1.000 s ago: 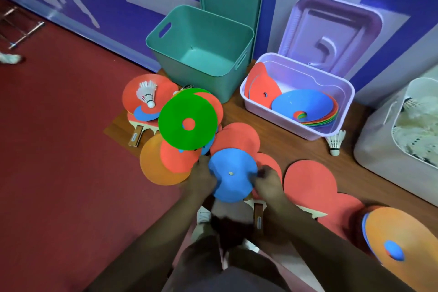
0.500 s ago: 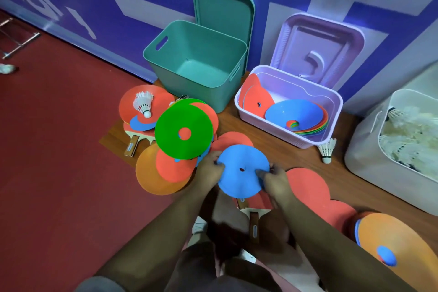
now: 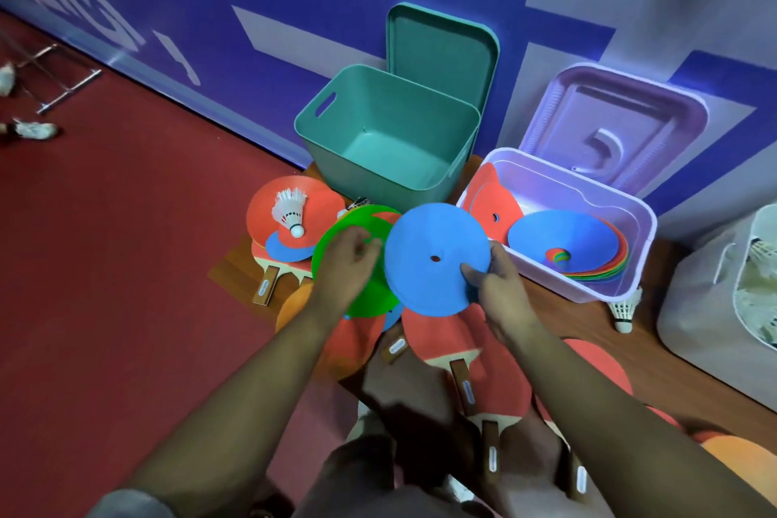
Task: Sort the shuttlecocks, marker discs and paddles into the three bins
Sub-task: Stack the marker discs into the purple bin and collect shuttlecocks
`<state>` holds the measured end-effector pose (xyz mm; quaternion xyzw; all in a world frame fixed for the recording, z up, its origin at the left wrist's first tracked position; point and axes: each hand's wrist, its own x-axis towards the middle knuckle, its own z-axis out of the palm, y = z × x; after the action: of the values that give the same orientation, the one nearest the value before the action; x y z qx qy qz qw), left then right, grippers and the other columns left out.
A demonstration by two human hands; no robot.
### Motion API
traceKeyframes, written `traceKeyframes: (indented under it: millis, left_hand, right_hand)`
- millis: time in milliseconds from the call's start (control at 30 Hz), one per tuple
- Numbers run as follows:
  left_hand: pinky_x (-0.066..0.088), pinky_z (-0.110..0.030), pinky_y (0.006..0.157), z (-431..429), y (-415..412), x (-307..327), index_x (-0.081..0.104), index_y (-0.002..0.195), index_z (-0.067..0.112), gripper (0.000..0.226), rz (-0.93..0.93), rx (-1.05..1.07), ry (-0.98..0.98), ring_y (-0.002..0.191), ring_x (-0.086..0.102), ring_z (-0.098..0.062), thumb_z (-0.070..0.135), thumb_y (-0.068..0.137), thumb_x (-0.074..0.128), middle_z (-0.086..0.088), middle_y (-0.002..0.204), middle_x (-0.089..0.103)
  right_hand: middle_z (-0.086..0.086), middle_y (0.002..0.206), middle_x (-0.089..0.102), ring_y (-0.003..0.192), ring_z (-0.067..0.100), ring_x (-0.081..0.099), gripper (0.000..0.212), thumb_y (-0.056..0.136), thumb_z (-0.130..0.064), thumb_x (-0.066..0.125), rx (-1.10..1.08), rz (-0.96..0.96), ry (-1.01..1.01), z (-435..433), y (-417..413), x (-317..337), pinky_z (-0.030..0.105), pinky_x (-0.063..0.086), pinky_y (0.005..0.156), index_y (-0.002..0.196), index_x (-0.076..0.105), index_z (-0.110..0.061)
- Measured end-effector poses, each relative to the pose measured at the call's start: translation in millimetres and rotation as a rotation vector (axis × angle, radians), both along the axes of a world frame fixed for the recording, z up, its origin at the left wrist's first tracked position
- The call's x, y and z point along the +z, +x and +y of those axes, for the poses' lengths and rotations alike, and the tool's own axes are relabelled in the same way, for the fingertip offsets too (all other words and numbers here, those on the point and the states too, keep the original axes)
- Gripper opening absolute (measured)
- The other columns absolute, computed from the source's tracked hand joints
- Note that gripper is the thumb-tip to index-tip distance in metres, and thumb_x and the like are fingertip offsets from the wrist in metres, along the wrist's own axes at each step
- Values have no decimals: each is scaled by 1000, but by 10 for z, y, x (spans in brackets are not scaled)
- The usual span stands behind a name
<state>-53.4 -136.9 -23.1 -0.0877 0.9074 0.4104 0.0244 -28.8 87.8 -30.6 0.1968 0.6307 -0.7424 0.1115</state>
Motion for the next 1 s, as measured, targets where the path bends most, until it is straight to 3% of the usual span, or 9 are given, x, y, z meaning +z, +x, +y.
traceKeyframes:
  millis: [100,233,400,567,767,900,1000]
  left_hand:
    - [40,-45,89,-429,-142,-218,53,109,-4,44,-89,157,-226,103,51,-41,18,78,74,-25,107,55]
    - [41,-45,86,-646,-326,-375,50,114,-9,54,-225,51,-281,105,53,-46,17,75,76,-31,110,57]
    - [40,-41,90,-783,-500,-513,62,116,-2,43,-181,-128,-309,104,55,-41,14,77,72,-26,107,60]
    - [39,-38,94,-724,-630,-565,63,116,-1,32,-95,-188,-259,104,55,-39,4,84,62,-24,110,57]
    - [46,-41,72,-710,-588,-560,60,112,4,22,-53,-184,-190,88,62,-39,16,95,51,-23,95,67]
    - [42,-39,67,-669,-495,-489,56,106,4,18,1,-138,-143,81,60,-38,17,98,48,-22,88,64]
    - [41,-41,66,-597,-422,-408,54,105,3,13,70,-92,-81,78,59,-37,13,99,48,-20,83,62]
  right_hand:
    - [7,116,68,109,29,64,34,88,4,58,18,-25,82,-99,-150,-108,51,52,93,113,60,-19]
    - [12,111,67,101,29,63,32,90,9,55,13,-107,139,-298,-254,-283,50,51,95,113,60,-12]
    - [6,97,67,91,25,61,28,88,8,56,-12,-176,194,-475,-317,-523,46,50,88,97,61,-19]
    - [4,97,68,83,18,62,26,89,8,53,-40,-204,163,-602,-400,-566,34,52,76,100,61,-14]
    - [6,99,68,86,22,64,25,91,6,52,-44,-176,109,-599,-400,-546,41,53,80,101,60,-16]
    - [3,99,68,91,24,63,27,91,3,54,-26,-135,127,-537,-350,-465,44,52,85,99,61,-22]
    - [0,100,70,90,19,65,28,92,4,54,-26,-87,133,-466,-297,-342,38,53,83,103,61,-20]
